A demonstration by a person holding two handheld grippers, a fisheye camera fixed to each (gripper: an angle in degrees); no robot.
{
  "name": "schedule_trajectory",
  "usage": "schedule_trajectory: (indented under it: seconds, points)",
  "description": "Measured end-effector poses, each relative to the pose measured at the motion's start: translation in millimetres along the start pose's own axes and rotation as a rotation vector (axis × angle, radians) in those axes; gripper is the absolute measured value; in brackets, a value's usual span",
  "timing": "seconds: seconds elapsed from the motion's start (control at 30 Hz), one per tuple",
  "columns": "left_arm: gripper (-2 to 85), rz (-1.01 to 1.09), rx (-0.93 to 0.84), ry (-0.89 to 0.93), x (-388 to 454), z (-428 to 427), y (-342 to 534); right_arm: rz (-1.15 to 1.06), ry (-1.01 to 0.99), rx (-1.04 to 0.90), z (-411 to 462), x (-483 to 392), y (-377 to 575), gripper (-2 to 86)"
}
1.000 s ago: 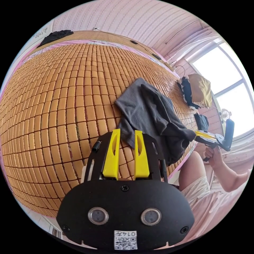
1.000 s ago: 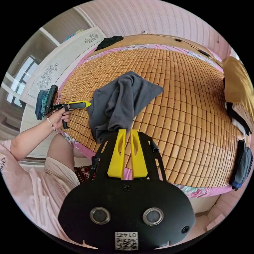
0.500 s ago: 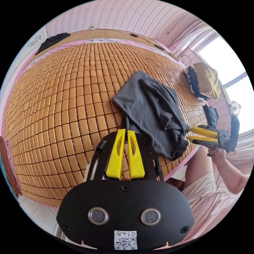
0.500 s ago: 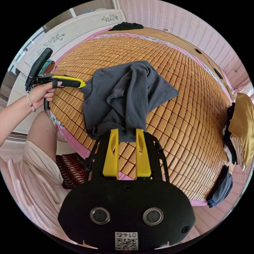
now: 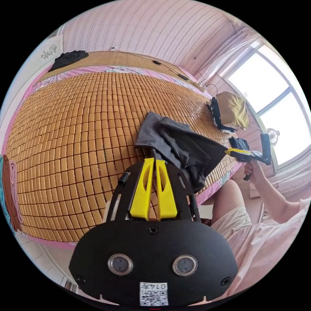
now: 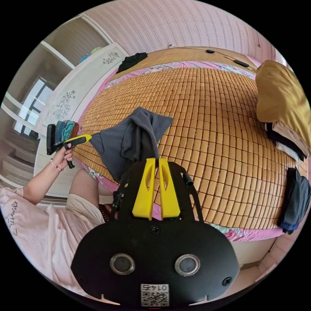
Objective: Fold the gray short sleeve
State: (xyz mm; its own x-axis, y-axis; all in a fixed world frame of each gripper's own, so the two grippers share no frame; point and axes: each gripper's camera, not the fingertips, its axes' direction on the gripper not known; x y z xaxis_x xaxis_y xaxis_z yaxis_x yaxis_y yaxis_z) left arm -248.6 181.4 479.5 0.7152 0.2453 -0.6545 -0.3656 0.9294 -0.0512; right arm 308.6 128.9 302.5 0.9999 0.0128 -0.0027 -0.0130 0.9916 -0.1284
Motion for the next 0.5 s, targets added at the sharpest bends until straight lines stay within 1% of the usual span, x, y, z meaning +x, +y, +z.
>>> schedule_trajectory:
  seconds: [0.07,0.1,0.17,0.2,0.27,0.33,0.37,0.4,0.47,0.5]
  points:
    - [-1.0,0.009,0.081,0.03,4.8,-46.0,-1.1,0.039,-0.139,0.107,-38.8,17.2,11.8,0.9]
    - [-1.0,0.01,0.106,0.037,6.3,-59.4,-2.2,0.045,-0.175,0.138,-49.2,20.6,13.6,0.9]
    - [-1.0,0.02,0.209,0.075,13.4,-120.2,-11.2,0.058,-0.312,0.263,-91.9,30.7,15.5,0.8]
    - [-1.0,0.024,0.236,0.083,15.7,-136.8,-14.3,0.056,-0.348,0.301,-103.7,32.4,15.4,0.8]
    - [-1.0,0.06,0.353,0.084,28.8,-207.5,-26.0,0.034,-0.471,0.445,-150.6,35.6,14.3,0.8]
    - [-1.0,0.107,0.437,0.028,43.0,-259.1,-33.4,0.002,-0.515,0.525,-182.7,34.7,13.0,0.8]
    - [-1.0,0.136,0.478,-0.02,51.9,-291.3,-38.3,-0.01,-0.505,0.567,-202.4,33.3,12.8,0.7]
    - [-1.0,0.144,0.492,-0.038,55.4,-306.2,-40.7,-0.012,-0.494,0.587,-212.0,32.6,13.3,0.7]
    - [-1.0,0.141,0.538,-0.029,61.4,-362.6,-46.4,-0.048,-0.496,0.671,-248.2,29.4,18.1,0.7]
    - [-1.0,0.142,0.556,-0.02,62.8,-376.4,-45.8,-0.057,-0.506,0.692,-256.6,28.7,20.0,0.7]
